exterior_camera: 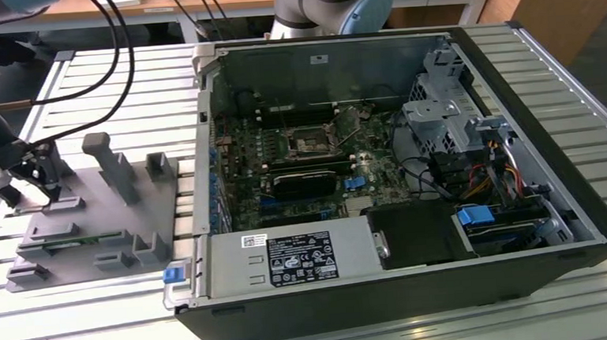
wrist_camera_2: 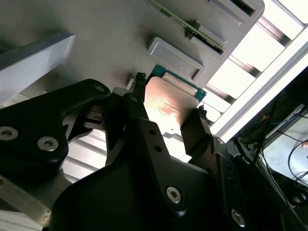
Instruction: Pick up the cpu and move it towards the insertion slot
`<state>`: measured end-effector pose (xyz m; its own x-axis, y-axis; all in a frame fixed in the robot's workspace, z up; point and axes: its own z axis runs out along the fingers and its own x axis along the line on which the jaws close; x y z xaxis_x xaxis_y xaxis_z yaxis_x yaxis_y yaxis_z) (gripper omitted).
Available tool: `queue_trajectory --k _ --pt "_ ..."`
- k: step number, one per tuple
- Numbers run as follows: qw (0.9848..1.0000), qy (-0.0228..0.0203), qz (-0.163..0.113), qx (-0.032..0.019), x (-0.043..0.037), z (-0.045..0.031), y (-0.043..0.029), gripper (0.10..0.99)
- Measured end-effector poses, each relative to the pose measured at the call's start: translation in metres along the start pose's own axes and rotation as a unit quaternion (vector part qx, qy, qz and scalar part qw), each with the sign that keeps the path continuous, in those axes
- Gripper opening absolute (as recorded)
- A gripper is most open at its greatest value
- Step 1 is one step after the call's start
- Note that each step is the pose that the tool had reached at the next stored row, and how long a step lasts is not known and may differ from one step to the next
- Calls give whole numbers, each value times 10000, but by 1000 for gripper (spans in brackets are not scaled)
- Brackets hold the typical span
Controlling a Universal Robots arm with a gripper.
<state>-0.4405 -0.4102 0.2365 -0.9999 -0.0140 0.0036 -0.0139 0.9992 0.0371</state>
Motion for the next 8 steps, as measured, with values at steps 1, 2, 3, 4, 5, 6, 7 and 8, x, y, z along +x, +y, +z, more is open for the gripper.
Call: queue_trajectory --k 1,2,3,4,5,6,7,8 --pt "10000 -1 0 0 0 -5 0 541" --pt "10000 0 0 0 0 -11 1 541" --pt "10000 -1 0 -1 -1 -15 1 541" --pt "10000 -2 0 -1 -1 -18 1 541" --pt "10000 -1 0 0 0 -24 1 541" --pt "10000 0 0 0 0 -30 1 541" --pt "10000 0 0 0 0 -37 1 541" --pt "10000 0 0 0 0 -44 2 541"
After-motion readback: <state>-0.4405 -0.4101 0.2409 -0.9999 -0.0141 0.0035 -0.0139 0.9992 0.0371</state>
